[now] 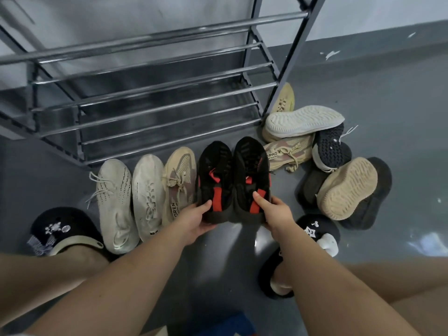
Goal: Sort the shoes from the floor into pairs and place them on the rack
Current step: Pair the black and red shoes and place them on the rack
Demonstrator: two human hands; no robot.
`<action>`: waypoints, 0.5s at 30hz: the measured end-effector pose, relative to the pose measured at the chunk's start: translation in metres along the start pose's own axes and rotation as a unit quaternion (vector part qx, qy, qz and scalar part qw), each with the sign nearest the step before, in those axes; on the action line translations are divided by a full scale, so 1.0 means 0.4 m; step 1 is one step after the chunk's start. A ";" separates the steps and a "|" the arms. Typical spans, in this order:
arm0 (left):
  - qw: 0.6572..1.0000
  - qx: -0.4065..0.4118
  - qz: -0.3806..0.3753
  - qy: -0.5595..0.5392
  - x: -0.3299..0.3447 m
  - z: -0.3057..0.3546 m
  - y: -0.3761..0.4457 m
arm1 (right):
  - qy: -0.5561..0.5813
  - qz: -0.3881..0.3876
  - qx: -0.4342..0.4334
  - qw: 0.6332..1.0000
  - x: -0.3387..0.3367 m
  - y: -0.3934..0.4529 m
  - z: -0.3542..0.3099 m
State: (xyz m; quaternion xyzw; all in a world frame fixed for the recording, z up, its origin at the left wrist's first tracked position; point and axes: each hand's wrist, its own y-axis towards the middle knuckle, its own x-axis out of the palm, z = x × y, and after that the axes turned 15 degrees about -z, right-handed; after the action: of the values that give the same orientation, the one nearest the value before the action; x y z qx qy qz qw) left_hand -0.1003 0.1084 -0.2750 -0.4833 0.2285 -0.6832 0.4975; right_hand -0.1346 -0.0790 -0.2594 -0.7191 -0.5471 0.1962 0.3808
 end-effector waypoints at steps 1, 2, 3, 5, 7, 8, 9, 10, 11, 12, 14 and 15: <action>1.000 0.010 -0.007 -0.005 0.002 0.005 -0.010 | 0.001 -0.001 0.001 1.000 0.002 -0.008 -0.004; 1.000 0.017 -0.012 -0.006 0.002 0.005 -0.021 | 0.003 -0.001 0.003 1.000 0.004 -0.016 -0.006; 1.000 0.025 -0.016 -0.003 0.003 0.004 -0.037 | 0.005 -0.004 0.003 1.000 0.006 -0.031 -0.007; 0.999 0.037 -0.023 0.006 0.003 -0.003 -0.068 | 0.010 -0.006 -0.002 1.000 0.014 -0.060 -0.009; 0.998 0.048 -0.028 0.011 0.006 -0.003 -0.099 | 0.024 -0.009 -0.015 1.000 0.024 -0.094 -0.018; 0.998 0.053 -0.031 0.014 0.009 0.001 -0.114 | 0.031 -0.010 -0.024 0.999 0.030 -0.111 -0.023; 0.997 0.059 -0.035 0.017 0.011 0.004 -0.128 | 0.037 -0.013 -0.032 0.999 0.035 -0.125 -0.028; 0.997 0.067 -0.041 0.018 0.014 0.009 -0.141 | 0.043 -0.014 -0.041 0.998 0.040 -0.139 -0.034; 0.996 0.075 -0.047 0.019 0.018 0.015 -0.156 | 0.049 -0.015 -0.048 0.998 0.044 -0.152 -0.039; 0.995 0.083 -0.054 0.019 0.023 0.021 -0.170 | 0.054 -0.013 -0.052 0.997 0.048 -0.165 -0.044; 0.993 0.097 -0.068 0.020 0.035 0.031 -0.196 | 0.052 -0.012 -0.061 0.997 0.053 -0.190 -0.058; 0.992 0.102 -0.073 0.021 0.044 0.037 -0.209 | 0.051 -0.013 -0.066 0.996 0.052 -0.200 -0.065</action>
State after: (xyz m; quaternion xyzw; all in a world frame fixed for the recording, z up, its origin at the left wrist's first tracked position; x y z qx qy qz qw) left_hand -0.1261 0.1286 -0.1947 -0.4310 0.1321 -0.7474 0.4881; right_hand -0.1608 -0.0592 -0.1790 -0.7448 -0.5479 0.1182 0.3621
